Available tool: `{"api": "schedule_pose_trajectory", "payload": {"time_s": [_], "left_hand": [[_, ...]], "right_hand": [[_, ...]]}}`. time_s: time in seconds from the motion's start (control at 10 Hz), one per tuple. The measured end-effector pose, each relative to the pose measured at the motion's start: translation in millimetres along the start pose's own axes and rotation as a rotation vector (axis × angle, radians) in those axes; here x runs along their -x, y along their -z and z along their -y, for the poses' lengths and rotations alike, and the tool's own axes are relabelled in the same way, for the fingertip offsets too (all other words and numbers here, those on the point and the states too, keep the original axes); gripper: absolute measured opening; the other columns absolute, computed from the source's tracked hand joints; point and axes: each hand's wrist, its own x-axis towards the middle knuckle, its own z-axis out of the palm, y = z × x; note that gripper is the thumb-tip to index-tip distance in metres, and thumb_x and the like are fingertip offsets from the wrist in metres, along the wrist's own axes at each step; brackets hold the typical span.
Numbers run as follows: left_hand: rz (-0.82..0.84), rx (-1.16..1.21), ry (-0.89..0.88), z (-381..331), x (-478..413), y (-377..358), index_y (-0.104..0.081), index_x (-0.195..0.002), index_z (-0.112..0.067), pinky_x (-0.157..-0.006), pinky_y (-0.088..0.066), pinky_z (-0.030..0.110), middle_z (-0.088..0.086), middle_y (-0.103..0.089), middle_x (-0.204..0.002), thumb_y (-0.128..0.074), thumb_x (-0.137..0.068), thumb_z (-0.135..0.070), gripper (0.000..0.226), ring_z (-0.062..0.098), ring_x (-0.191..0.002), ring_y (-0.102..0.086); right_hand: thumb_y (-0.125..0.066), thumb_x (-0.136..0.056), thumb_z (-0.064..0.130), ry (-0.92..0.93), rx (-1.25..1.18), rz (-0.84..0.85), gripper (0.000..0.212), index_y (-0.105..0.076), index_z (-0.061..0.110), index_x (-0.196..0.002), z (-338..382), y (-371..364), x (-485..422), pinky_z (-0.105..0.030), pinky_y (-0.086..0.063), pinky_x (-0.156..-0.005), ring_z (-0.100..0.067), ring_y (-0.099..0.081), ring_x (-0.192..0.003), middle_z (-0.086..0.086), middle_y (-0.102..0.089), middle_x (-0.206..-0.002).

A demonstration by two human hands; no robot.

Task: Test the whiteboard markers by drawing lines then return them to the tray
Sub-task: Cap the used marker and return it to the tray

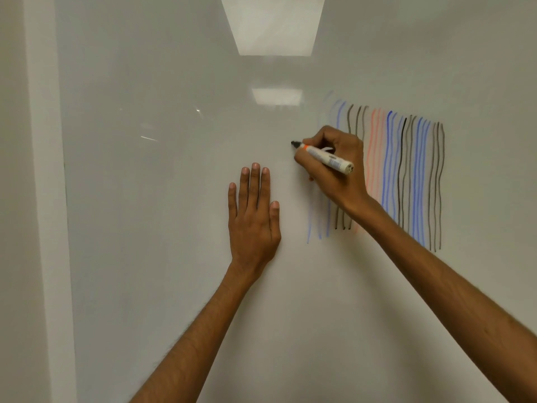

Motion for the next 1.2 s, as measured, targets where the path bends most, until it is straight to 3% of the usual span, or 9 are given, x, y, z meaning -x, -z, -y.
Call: {"api": "schedule_pose_trajectory", "payload": {"time_s": [0.3,0.5,0.7,0.9,1.0,1.1,1.2], "left_hand": [[0.008,-0.010,-0.004,1,0,-2,-0.017,-0.156,-0.006,-0.124,-0.009,0.048,0.012,-0.012,-0.165,-0.032,-0.103,-0.024,0.058,0.025,-0.153,-0.006],[0.005,-0.014,-0.006,2,0,-2,-0.018,-0.156,-0.005,-0.124,-0.007,0.047,0.013,-0.013,-0.164,-0.031,-0.103,-0.025,0.058,0.026,-0.153,-0.007],[0.002,-0.016,-0.004,1,1,-2,-0.018,-0.156,-0.004,-0.124,-0.006,0.046,0.013,-0.012,-0.164,-0.031,-0.103,-0.025,0.058,0.026,-0.153,-0.007],[-0.002,-0.017,0.005,1,1,-2,-0.020,-0.155,-0.004,-0.124,-0.008,0.046,0.013,-0.015,-0.164,-0.029,-0.103,-0.026,0.057,0.026,-0.153,-0.009],[-0.008,-0.014,0.007,1,2,-2,-0.020,-0.156,-0.005,-0.124,-0.008,0.047,0.013,-0.015,-0.164,-0.032,-0.103,-0.024,0.058,0.026,-0.153,-0.009],[-0.010,-0.006,0.007,0,2,-1,-0.020,-0.155,-0.005,-0.124,-0.009,0.047,0.013,-0.014,-0.164,-0.035,-0.103,-0.023,0.058,0.025,-0.153,-0.008],[-0.013,0.005,0.008,-1,2,-1,-0.021,-0.155,-0.005,-0.124,-0.010,0.047,0.012,-0.015,-0.164,-0.034,-0.102,-0.023,0.057,0.025,-0.153,-0.009]], "right_hand": [[-0.072,-0.077,0.016,0.007,0.115,0.063,0.013,-0.063,0.009,-0.071,-9,4,58,-0.025,-0.043,-0.047,-0.011,-0.058,-0.052,0.002,-0.064,-0.065],[-0.068,-0.076,0.023,-0.001,0.145,0.122,0.015,-0.063,0.010,-0.070,-9,7,85,-0.036,-0.048,-0.045,-0.014,-0.060,-0.051,0.002,-0.065,-0.062],[-0.071,-0.070,0.019,0.026,0.224,0.202,0.017,-0.057,0.015,-0.062,-4,5,115,-0.021,-0.037,-0.042,-0.009,-0.047,-0.043,0.020,-0.047,-0.054],[-0.070,-0.068,0.021,0.023,0.279,0.230,0.020,-0.052,0.021,-0.060,-6,10,129,-0.018,-0.036,-0.041,-0.009,-0.045,-0.042,0.019,-0.044,-0.052],[-0.069,-0.072,0.024,-0.017,0.220,0.206,0.018,-0.052,0.023,-0.064,-8,10,125,-0.018,-0.037,-0.043,-0.007,-0.049,-0.044,0.016,-0.057,-0.057],[-0.070,-0.079,0.025,0.042,0.200,0.126,0.016,-0.061,0.013,-0.072,-6,13,107,-0.031,-0.044,-0.042,-0.008,-0.054,-0.046,0.006,-0.066,-0.065],[-0.072,-0.083,0.024,0.100,0.244,-0.023,0.017,-0.065,0.010,-0.077,-4,15,73,-0.032,-0.045,-0.043,-0.010,-0.055,-0.047,0.006,-0.064,-0.066]]}}
